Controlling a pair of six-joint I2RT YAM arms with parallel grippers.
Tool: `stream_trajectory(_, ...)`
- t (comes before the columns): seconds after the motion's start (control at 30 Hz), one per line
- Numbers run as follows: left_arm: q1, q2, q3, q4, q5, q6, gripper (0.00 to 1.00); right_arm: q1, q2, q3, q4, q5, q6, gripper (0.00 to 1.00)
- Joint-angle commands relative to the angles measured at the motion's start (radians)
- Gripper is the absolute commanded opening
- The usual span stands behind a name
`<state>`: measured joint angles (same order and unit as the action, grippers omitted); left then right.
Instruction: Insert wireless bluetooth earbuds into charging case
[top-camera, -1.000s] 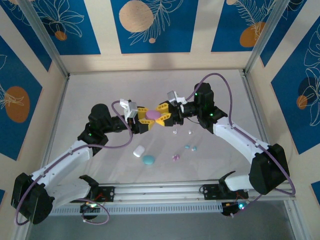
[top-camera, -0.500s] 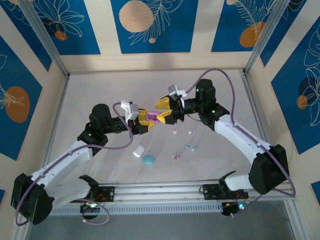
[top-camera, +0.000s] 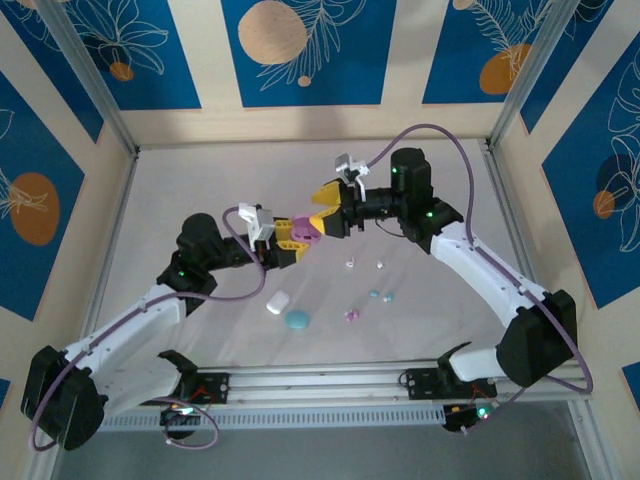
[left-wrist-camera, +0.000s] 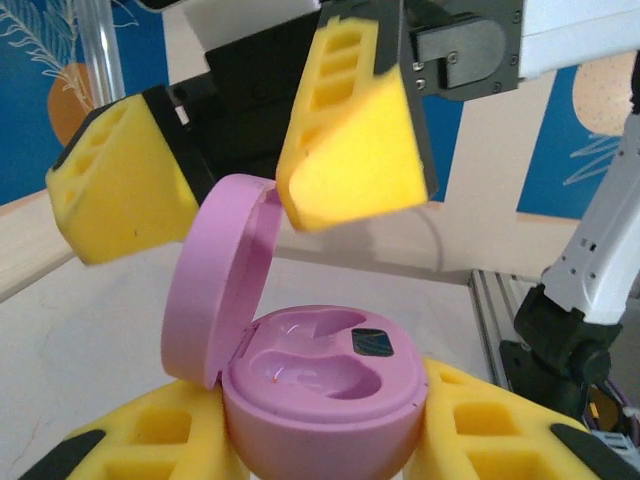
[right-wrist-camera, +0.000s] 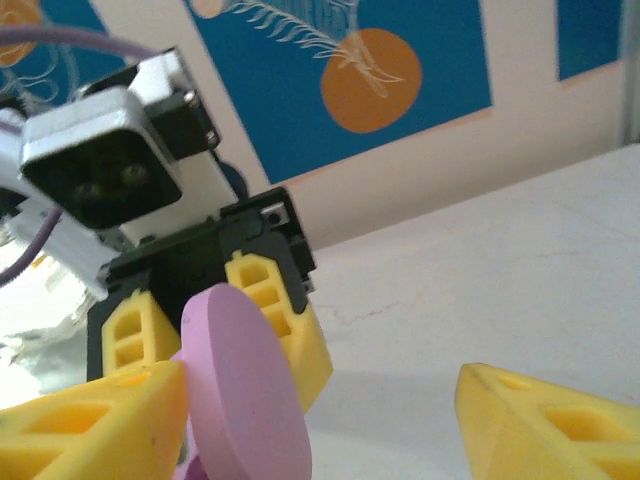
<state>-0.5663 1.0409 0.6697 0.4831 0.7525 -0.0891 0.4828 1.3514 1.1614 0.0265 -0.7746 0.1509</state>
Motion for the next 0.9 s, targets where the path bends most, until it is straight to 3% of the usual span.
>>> stream_trajectory(0.0, -0.013, -0.015, -0.033, 0.118, -0.033, -0.05, 0.34, -0.005, -0.067, 0.029, -0.065, 0.11, 0.115, 0.72)
stream_trajectory(0.27, -0.013, -0.02, -0.09, 0.2, -0.11, -0.086, 0.33, -0.058, -0.209, -0.03, -0.175, 0.271, 0.222, 0.74)
stream_trajectory(0.33, -0.013, -0.016, -0.095, 0.213, -0.11, -0.093, 0.33, -0.064, -0.225, -0.052, -0.185, 0.228, 0.217, 0.72)
stream_trajectory(0.4, -0.013, -0.008, -0.099, 0.238, -0.105, -0.106, 0.34, -0.04, -0.227, -0.069, -0.2, 0.091, 0.092, 0.73)
stream_trajectory(0.47, -0.012, 0.003, -0.097, 0.265, -0.089, -0.122, 0.34, 0.004, -0.216, -0.066, -0.252, 0.145, 0.039, 0.73)
stream_trajectory(0.53, -0.015, 0.013, -0.093, 0.292, -0.078, -0.128, 0.34, -0.001, -0.169, -0.018, -0.309, 0.184, 0.134, 0.71)
stream_trajectory(0.7, -0.016, 0.038, -0.073, 0.317, -0.083, -0.087, 0.34, -0.004, -0.038, 0.085, -0.382, 0.054, 0.461, 0.65)
stream_trajectory(0.87, -0.017, 0.056, -0.056, 0.327, -0.085, -0.055, 0.34, 0.045, -0.002, 0.116, -0.365, -0.015, 0.562, 0.67)
